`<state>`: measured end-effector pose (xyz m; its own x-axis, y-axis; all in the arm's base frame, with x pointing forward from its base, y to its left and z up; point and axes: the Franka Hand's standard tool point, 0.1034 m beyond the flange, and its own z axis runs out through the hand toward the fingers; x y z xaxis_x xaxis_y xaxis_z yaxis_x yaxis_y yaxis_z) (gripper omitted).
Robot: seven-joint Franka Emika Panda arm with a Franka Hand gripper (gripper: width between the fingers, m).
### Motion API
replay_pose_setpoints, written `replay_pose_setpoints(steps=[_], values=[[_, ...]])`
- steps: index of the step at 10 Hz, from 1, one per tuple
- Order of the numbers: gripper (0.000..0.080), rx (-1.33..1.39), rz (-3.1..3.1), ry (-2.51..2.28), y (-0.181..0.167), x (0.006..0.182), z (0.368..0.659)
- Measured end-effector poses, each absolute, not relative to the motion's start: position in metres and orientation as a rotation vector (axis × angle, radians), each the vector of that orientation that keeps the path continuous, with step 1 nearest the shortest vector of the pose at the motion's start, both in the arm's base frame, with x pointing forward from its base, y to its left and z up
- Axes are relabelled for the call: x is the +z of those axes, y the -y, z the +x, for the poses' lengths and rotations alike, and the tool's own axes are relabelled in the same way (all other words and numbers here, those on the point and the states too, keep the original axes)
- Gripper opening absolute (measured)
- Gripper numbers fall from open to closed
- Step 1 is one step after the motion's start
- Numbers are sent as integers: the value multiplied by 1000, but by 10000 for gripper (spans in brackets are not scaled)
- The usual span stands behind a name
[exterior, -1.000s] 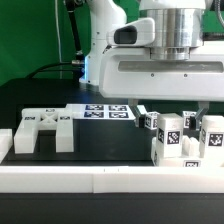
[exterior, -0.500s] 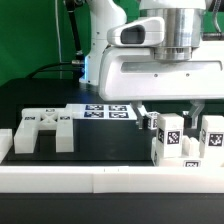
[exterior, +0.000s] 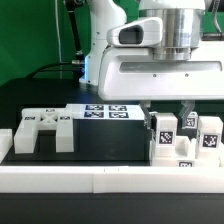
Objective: Assemble chair
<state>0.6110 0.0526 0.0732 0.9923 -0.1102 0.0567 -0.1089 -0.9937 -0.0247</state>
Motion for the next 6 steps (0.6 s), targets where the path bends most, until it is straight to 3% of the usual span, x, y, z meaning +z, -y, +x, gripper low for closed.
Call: replay_pose_setpoints(steps=[6], values=[[291,-74,-2904,-1072,-53,75,611]])
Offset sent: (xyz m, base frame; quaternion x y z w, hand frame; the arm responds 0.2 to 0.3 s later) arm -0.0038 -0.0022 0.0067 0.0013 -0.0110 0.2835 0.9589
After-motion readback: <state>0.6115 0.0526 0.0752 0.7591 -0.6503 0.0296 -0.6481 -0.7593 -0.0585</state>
